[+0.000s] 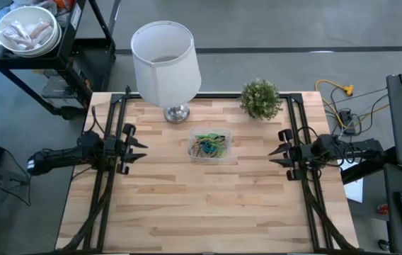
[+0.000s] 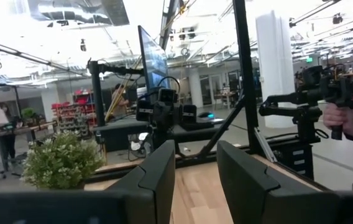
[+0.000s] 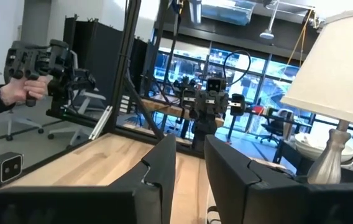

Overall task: Pick and place rubber bands into bin
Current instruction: Return to Home Position

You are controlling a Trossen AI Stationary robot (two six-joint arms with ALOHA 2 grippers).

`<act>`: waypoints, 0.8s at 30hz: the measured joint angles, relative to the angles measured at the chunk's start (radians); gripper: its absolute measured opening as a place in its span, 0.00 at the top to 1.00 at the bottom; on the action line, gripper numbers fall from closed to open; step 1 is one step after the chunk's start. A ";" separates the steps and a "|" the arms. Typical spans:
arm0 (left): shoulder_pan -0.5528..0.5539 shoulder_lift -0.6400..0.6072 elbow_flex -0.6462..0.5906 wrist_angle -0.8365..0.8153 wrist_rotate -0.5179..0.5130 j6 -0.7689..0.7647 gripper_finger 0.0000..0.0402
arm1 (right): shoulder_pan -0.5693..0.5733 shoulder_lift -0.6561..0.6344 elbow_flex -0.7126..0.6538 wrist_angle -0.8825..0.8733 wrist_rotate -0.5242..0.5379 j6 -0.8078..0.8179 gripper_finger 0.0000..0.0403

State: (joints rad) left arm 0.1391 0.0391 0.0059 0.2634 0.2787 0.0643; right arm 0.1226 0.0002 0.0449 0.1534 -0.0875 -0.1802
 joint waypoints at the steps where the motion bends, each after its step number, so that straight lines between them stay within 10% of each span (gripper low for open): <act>1: -0.004 0.000 0.000 -0.001 0.000 -0.001 0.74 | 0.003 0.000 -0.002 0.005 -0.005 -0.003 0.80; 24: -0.028 0.007 -0.001 -0.035 0.003 -0.015 0.74 | 0.044 0.000 -0.010 -0.085 -0.012 -0.061 0.81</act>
State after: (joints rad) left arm 0.1108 0.0458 0.0051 0.2285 0.2814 0.0494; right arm 0.1661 0.0002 0.0349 0.0687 -0.0996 -0.2411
